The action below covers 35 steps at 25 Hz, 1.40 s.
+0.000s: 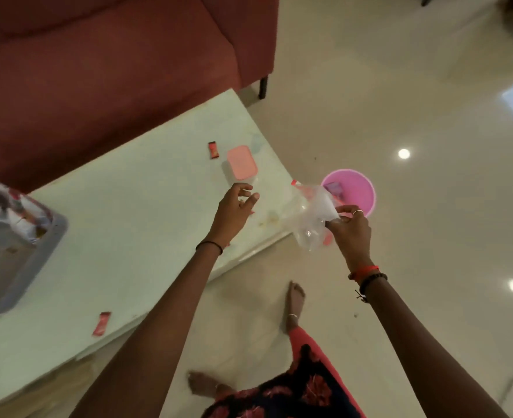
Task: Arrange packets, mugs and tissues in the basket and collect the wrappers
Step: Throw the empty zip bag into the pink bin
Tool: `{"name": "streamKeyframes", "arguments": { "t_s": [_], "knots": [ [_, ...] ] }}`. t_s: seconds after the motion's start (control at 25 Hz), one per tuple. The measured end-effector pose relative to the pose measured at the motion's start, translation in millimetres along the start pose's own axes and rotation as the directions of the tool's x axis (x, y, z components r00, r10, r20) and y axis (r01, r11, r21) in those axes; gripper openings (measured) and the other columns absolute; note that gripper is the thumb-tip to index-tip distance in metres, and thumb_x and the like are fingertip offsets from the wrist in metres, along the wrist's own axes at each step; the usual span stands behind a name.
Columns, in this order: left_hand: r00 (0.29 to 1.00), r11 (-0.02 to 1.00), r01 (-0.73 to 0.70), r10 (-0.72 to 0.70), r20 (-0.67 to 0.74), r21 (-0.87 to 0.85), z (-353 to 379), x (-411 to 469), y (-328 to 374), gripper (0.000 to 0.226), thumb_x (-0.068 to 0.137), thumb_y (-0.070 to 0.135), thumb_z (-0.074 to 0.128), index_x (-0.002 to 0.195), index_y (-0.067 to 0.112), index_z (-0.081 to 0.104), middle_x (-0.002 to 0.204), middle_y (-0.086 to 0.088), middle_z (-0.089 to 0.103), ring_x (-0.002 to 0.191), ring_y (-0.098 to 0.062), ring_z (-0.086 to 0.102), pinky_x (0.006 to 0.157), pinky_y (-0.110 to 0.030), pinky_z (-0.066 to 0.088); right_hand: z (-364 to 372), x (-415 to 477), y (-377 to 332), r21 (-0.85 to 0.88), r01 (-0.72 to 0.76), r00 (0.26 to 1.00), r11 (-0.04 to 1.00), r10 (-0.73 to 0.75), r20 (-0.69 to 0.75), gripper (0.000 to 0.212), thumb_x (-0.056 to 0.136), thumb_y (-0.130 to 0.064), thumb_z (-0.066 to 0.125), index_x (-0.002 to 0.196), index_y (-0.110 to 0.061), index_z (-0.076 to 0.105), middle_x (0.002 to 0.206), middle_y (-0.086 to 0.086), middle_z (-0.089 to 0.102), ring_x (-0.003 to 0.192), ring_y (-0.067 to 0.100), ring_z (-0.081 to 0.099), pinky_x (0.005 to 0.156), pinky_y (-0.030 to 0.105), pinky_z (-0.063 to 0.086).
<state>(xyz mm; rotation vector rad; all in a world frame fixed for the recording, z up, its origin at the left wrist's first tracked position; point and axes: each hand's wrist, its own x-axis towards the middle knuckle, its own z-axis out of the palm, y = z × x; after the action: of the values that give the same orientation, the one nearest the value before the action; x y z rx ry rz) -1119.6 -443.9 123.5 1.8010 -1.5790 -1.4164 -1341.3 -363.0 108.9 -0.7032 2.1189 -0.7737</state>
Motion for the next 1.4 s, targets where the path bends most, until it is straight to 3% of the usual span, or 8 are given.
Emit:
{"name": "streamKeyframes", "arguments": {
  "t_s": [0.16,0.32,0.48,0.72,0.96,1.16,1.24,1.4],
  "knots": [
    [0.993,0.998,-0.015,0.007,0.117,0.065,87.3,71.5,17.2,0.025,0.092,0.029,0.054,0.111,0.013,0.056,0.112,-0.003,0.064,0.085,-0.017,0.057,0.073,-0.022,0.041,-42.6,108.9,52.4,-0.092,-0.15,0.972,0.984,0.13,-0.198,0.04,0.066,-0.025,0.079,0.102,-0.012,0.064,0.102,0.009,0.072,0.098,0.028,0.065,0.091,0.039,0.05],
    [0.989,0.997,-0.034,0.023,0.143,0.074,146.8,127.9,12.1,0.024,0.092,0.027,0.054,0.111,0.013,0.056,0.106,-0.004,0.065,0.09,-0.019,0.06,0.065,-0.01,0.039,-39.5,210.8,106.6,-0.059,-0.23,0.956,0.971,0.213,-0.203,0.042,0.067,-0.019,0.078,0.105,-0.009,0.062,0.11,0.01,0.069,0.1,0.028,0.065,0.069,0.015,0.048],
    [0.987,0.993,-0.075,0.062,0.146,0.086,181.1,173.1,-7.0,0.026,0.093,0.026,0.052,0.114,0.011,0.055,0.109,-0.008,0.067,0.093,-0.022,0.062,0.084,-0.022,0.047,1.7,294.0,157.7,-0.048,-0.291,0.952,0.955,0.285,-0.113,0.048,0.07,-0.011,0.077,0.111,-0.004,0.053,0.12,0.013,0.06,0.106,0.031,0.06,0.084,0.037,0.054],
    [0.988,0.993,-0.114,0.11,0.104,0.03,201.7,222.9,-24.7,0.027,0.094,0.024,0.049,0.116,0.009,0.053,0.103,-0.003,0.069,0.079,-0.007,0.06,0.071,-0.009,0.043,68.2,373.2,215.5,-0.134,-0.324,0.945,0.937,0.326,-0.004,0.047,0.071,-0.004,0.076,0.111,-0.003,0.052,0.106,0.01,0.06,0.101,0.025,0.056,0.081,0.025,0.042],
    [0.99,0.992,-0.126,0.126,0.056,-0.014,207.1,245.2,-31.7,0.026,0.094,0.024,0.049,0.117,0.012,0.053,0.097,0.001,0.07,0.074,-0.003,0.059,0.072,-0.011,0.046,105.6,405.0,234.6,-0.512,-0.129,0.991,0.849,0.092,-0.097,0.064,0.086,0.008,0.049,0.144,0.0,0.024,0.145,0.024,0.032,0.121,0.037,0.049,0.106,0.043,0.041],
    [0.991,0.992,-0.126,0.126,0.038,-0.019,187.5,240.6,-27.6,0.025,0.093,0.024,0.05,0.115,0.012,0.055,0.099,0.0,0.069,0.078,-0.006,0.059,0.075,-0.013,0.045,111.0,393.5,212.4,-0.796,0.199,0.926,0.571,0.156,0.343,0.043,0.093,-0.029,0.054,0.119,0.005,0.05,0.12,0.023,0.058,0.111,0.036,0.056,0.099,0.042,0.039],
    [0.991,0.991,-0.136,0.136,-0.001,0.0,173.8,232.5,-23.1,0.023,0.093,0.024,0.051,0.112,0.013,0.058,0.102,0.001,0.067,0.083,-0.006,0.057,0.077,-0.01,0.042,104.6,379.6,196.2,-0.785,0.229,0.889,0.575,0.206,0.41,0.044,0.095,-0.034,0.05,0.116,0.004,0.055,0.118,0.021,0.061,0.112,0.034,0.056,0.102,0.04,0.035],
    [0.985,0.987,-0.16,0.159,-0.068,-0.001,139.5,207.2,-12.9,0.021,0.093,0.022,0.05,0.109,0.013,0.061,0.108,0.004,0.062,0.092,-0.004,0.056,0.071,0.0,0.039,84.7,345.2,148.3,-0.695,0.14,0.957,0.706,0.085,0.279,0.031,0.096,-0.016,0.043,0.115,0.005,0.057,0.117,0.023,0.062,0.109,0.035,0.057,0.098,0.039,0.041]
  ]
}}
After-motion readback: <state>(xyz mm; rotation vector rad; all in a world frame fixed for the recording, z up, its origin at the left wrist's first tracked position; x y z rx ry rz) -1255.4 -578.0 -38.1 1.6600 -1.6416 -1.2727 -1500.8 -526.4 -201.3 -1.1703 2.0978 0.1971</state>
